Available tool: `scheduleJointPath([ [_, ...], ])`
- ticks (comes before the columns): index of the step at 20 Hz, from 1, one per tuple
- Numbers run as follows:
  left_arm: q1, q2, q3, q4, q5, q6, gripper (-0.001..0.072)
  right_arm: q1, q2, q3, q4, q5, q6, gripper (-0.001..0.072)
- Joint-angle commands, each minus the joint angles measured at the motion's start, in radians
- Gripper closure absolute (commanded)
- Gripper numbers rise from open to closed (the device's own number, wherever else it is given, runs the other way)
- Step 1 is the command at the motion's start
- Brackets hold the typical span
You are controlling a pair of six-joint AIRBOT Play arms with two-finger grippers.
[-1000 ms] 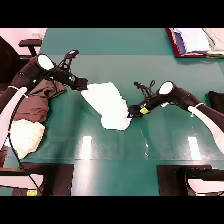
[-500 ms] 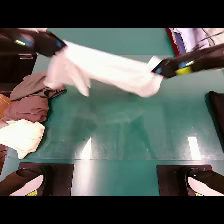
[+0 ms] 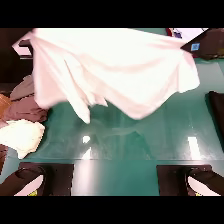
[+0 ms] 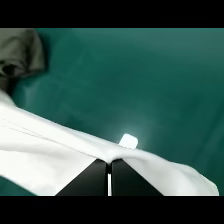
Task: Fold the shirts.
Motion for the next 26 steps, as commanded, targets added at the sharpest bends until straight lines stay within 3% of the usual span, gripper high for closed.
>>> scheduleJointPath([
  [1,0.000,-0.078,-0.144,0.011,-0.095,0.002,0.0684,0.011,-0.130,0.014,-0.030,0.104,0.032,0.0702],
  [6,-0.085,-0.208,-0.547,0.084,-0.046,0.035,0.0683,0.095,-0.381,0.014,-0.220,0.187,-0.005,0.0701],
  [9,-0.111,-0.267,-0.687,0.075,0.038,0.056,0.0680,0.106,-0.467,0.014,-0.228,0.185,-0.005,0.0701],
  [10,-0.111,-0.278,-0.696,0.069,0.040,0.056,0.0558,0.112,-0.479,0.014,-0.229,0.194,-0.005,0.0701],
  [11,-0.111,-0.278,-0.696,0.069,0.039,0.057,0.0247,0.111,-0.481,0.014,-0.229,0.205,-0.005,0.0701],
  [12,-0.111,-0.271,-0.690,0.071,0.038,0.058,0.0137,0.111,-0.475,0.014,-0.229,0.210,-0.005,0.0701],
  [16,-0.077,-0.247,-0.566,0.117,0.013,0.057,0.0136,0.111,-0.429,0.014,-0.229,0.233,-0.005,0.0701],
  [20,0.090,-0.235,-0.430,0.117,0.025,0.048,0.0136,0.111,-0.378,0.014,-0.230,0.303,-0.005,0.0701],
  [26,0.293,-0.323,-0.541,0.067,0.076,0.022,0.0137,0.112,-0.344,0.014,-0.229,0.291,-0.005,0.0700],
])
